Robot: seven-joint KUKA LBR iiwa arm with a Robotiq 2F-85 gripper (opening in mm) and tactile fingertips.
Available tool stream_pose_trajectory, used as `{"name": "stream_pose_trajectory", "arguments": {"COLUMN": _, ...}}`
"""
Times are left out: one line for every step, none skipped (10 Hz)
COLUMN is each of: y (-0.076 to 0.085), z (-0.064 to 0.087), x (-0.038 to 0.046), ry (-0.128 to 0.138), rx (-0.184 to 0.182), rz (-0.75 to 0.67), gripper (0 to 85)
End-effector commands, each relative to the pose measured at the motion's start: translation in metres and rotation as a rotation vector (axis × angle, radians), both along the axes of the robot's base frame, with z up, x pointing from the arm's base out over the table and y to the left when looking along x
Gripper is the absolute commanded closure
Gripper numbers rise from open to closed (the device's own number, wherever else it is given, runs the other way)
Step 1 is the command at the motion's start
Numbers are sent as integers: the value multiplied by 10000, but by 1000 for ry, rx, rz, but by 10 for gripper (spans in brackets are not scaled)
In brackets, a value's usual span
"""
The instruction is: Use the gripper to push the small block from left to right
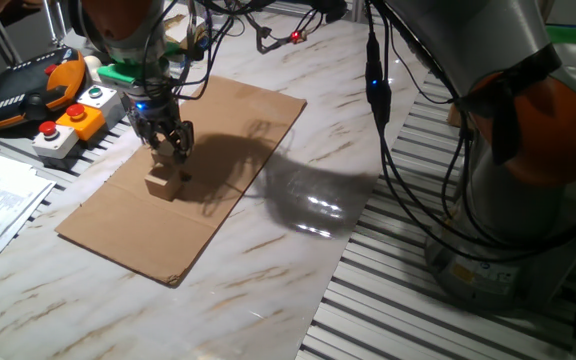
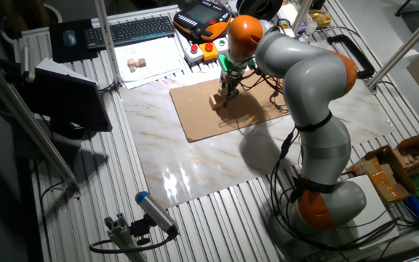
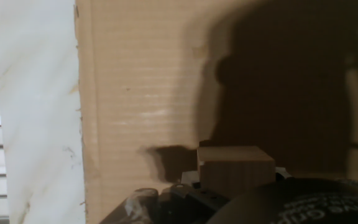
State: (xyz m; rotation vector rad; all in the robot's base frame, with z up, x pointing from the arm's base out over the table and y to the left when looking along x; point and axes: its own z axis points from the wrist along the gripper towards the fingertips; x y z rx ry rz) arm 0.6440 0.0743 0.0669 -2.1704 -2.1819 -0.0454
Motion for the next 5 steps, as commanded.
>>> {"name": "stream_pose_trajectory", "arguments": {"y": 14, "z": -10, "x": -6, "ry": 0, "rx": 0, "rz": -2, "gripper": 843}}
{"name": "stream_pose_trajectory", "arguments": {"y": 35, "z": -24, "x": -13, "ry": -3, "rx": 0, "rz": -7, "gripper": 843}}
{"name": "stream_pose_trajectory", "arguments": {"y": 53, "z": -35, "x": -20, "ry": -2, "rx": 0, "rz": -12, "gripper": 843}}
{"name": "stream_pose_trajectory", "arguments": {"y": 71, "z": -46, "x": -29, "ry": -3, "rx": 3, "rz": -16, "gripper": 843}}
{"name": "stream_pose_trajectory", "arguments": {"y": 93, "z": -51, "x": -33, "ry": -4, "rx": 7, "rz": -24, "gripper": 843}}
